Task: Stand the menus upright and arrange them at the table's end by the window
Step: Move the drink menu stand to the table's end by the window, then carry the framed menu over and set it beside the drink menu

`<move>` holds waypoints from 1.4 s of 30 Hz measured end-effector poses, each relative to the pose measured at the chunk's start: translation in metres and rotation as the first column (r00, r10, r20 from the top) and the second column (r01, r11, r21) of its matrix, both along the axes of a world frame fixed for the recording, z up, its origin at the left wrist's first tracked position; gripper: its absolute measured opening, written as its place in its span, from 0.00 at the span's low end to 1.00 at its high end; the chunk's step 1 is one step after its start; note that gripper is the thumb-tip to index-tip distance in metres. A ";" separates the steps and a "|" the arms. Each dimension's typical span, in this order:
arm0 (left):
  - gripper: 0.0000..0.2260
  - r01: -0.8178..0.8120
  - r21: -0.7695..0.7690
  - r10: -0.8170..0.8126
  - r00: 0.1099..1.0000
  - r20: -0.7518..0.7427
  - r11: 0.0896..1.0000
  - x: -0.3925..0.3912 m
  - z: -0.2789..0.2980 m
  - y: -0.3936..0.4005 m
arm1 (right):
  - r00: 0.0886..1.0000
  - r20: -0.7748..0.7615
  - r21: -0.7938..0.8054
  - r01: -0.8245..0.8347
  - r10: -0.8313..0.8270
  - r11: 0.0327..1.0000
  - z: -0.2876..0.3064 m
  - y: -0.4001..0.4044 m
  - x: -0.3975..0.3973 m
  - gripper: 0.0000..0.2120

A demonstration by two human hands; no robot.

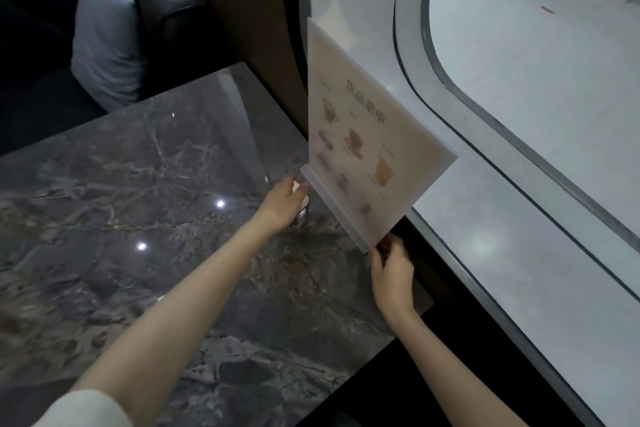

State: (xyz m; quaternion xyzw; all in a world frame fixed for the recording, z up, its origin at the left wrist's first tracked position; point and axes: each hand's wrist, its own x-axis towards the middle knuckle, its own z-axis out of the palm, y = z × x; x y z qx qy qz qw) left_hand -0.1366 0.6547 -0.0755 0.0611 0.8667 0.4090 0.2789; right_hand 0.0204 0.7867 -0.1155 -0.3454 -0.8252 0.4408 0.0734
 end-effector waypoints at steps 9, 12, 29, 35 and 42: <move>0.16 -0.051 -0.279 -0.029 0.960 -0.277 0.959 0.050 -0.009 -0.090 | 0.942 0.139 0.006 -0.311 0.307 0.951 0.008 -0.054 -0.001 0.11; 0.16 -0.095 -0.342 -0.047 0.922 -0.384 0.935 0.065 0.000 -0.128 | 0.867 0.172 0.043 -0.481 0.468 0.876 0.021 -0.085 -0.016 0.14; 0.17 -0.396 -0.352 -0.154 0.451 -0.879 0.848 0.191 0.061 -0.369 | 0.316 0.207 0.192 -0.941 0.926 0.278 0.102 -0.346 -0.030 0.24; 0.18 -0.628 -0.260 -0.151 0.223 -0.963 0.734 0.236 0.058 -0.455 | 0.176 0.110 0.180 -0.971 0.978 0.154 0.106 -0.437 -0.007 0.35; 0.26 -0.773 -0.321 0.049 0.412 -0.910 0.548 0.258 0.046 -0.552 | 0.083 0.067 0.059 -0.995 0.994 0.079 0.099 -0.511 0.016 0.41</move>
